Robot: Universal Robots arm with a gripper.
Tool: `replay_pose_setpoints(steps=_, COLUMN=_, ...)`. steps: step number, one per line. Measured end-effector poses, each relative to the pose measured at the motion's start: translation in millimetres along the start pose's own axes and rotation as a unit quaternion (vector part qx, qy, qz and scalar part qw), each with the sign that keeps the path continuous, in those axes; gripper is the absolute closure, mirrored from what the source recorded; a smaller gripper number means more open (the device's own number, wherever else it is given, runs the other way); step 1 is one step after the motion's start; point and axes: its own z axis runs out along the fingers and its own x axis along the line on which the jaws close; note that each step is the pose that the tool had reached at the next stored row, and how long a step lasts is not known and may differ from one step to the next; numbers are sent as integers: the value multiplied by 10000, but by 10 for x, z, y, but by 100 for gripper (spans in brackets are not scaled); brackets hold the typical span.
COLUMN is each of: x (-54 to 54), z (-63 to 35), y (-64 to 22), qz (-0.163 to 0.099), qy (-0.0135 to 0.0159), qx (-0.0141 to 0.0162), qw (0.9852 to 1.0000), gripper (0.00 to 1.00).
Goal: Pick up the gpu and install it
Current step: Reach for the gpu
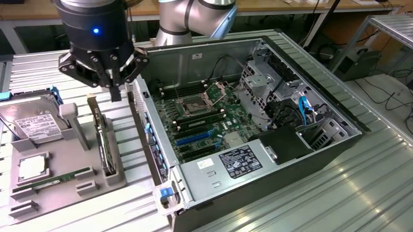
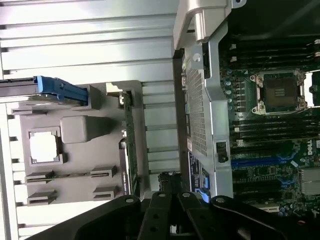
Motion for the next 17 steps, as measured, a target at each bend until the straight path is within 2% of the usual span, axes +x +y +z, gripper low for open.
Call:
replay_pose_setpoints(steps=9, x=428, z=99, y=-63, qz=-1, qy=1, qx=3, qw=10000, gripper=89)
replay_pose_setpoints(steps=17, x=453, z=102, y=-69, qz=0, qy=0, qx=3, qw=10000, gripper=89)
